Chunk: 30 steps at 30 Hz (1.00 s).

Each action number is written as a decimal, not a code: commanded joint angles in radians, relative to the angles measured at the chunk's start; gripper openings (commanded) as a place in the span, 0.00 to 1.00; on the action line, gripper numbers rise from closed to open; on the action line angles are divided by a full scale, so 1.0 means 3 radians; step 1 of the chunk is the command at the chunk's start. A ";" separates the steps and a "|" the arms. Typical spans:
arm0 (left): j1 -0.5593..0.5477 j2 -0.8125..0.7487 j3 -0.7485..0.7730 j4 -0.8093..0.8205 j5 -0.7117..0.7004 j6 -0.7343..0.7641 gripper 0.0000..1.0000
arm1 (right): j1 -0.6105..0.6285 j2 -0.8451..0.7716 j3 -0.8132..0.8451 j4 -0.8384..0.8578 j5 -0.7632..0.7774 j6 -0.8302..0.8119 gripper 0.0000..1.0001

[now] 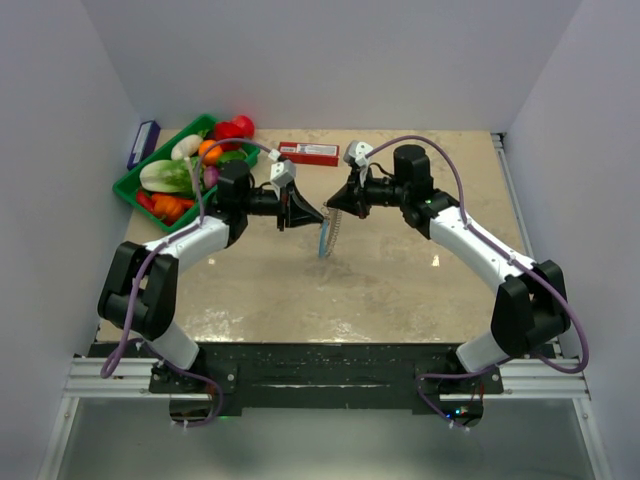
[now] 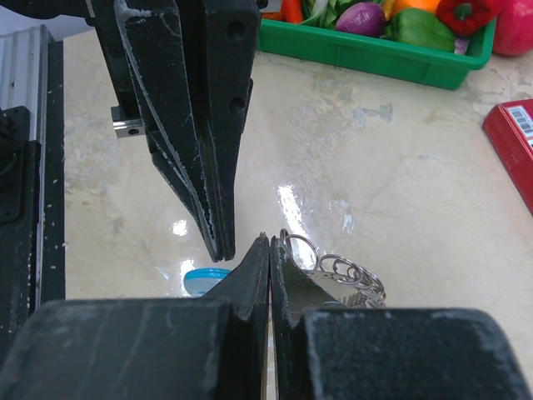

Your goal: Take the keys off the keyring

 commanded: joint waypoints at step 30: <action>0.0148 -0.0249 -0.0123 0.0639 0.0445 -0.0409 0.00 | -0.0138 -0.0062 0.0746 -0.1228 -0.0610 -0.1172 0.00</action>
